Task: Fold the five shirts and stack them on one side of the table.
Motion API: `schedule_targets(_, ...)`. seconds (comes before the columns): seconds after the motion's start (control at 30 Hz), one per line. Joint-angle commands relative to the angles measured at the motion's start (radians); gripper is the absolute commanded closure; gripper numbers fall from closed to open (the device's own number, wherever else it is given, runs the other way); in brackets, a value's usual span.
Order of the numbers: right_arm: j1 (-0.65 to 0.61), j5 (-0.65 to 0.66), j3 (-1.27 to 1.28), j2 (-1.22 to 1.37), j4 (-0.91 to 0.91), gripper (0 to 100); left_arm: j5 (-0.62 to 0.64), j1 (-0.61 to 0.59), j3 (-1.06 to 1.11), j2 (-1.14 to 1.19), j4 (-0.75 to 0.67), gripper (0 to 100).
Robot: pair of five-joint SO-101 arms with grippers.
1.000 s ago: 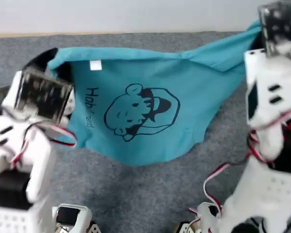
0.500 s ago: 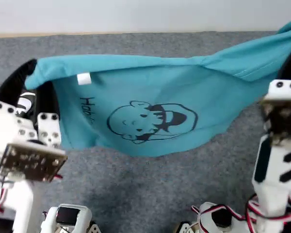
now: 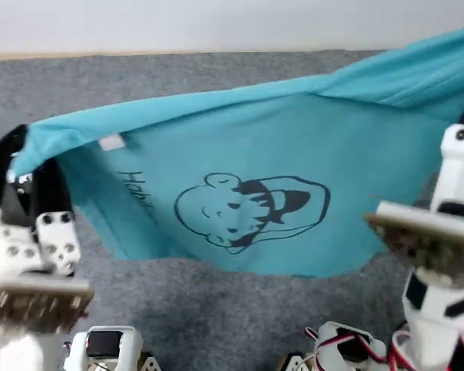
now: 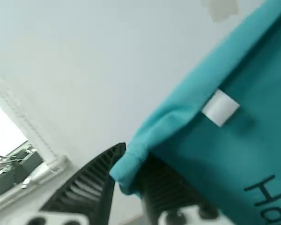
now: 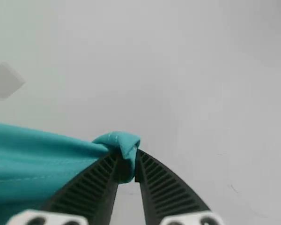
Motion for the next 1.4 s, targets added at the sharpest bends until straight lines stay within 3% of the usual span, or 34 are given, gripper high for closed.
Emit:
schedule_targets(0.0,0.016,0.009,-0.051,-0.053,0.010,98.7,-0.005,-0.025,-0.082,-0.006,-0.017,100)
schedule_targets(0.17,0.016,0.009,-0.051,-0.133,0.058,98.7,-0.005,-0.026,-0.165,-0.006,-0.003,100)
schedule_targets(0.57,0.016,0.041,-0.051,-0.206,0.111,98.7,-0.005,-0.023,-0.271,-0.006,0.247,100)
schedule_targets(0.93,0.010,0.044,0.212,-0.147,0.174,98.7,-0.006,-0.023,0.027,0.000,0.272,100)
schedule_targets(1.13,-0.051,0.046,0.591,-0.147,0.004,98.7,-0.003,-0.025,0.371,0.000,0.006,100)
schedule_targets(1.37,-0.056,0.048,1.069,-0.147,-0.470,98.7,-0.006,-0.025,0.788,0.003,-0.462,100)
